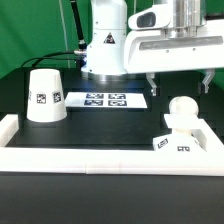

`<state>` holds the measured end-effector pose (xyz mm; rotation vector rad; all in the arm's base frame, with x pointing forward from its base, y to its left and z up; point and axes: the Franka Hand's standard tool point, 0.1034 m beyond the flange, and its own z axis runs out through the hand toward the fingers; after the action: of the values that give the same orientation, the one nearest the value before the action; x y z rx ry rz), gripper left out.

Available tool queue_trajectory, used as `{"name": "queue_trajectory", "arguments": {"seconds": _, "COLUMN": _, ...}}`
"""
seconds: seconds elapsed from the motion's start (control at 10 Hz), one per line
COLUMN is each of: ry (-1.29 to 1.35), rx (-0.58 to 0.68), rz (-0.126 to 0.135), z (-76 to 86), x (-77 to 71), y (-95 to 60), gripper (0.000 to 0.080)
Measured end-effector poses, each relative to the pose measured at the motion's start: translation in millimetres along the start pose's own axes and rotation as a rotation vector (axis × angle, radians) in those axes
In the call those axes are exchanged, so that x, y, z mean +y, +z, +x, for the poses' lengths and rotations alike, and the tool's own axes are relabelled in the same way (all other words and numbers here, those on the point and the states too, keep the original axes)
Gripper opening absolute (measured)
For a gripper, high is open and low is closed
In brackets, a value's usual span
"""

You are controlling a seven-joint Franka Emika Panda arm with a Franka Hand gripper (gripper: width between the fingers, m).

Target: Assemble lamp

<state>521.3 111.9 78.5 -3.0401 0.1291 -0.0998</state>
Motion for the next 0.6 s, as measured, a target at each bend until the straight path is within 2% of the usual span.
{"name": "queue_trajectory", "arguments": {"seconds": 0.4, "ry": 0.004, "rx": 0.001, "rz": -0.001, "z": -0.6, "x": 0.3, "y": 3.3, "gripper": 0.0699}}
{"name": "queue_trajectory", "arguments": {"seconds": 0.6, "ry": 0.017, "rx": 0.012, "rz": 0.002, "z": -30.0, "x": -18.8, "y": 15.6, "gripper": 0.0699}}
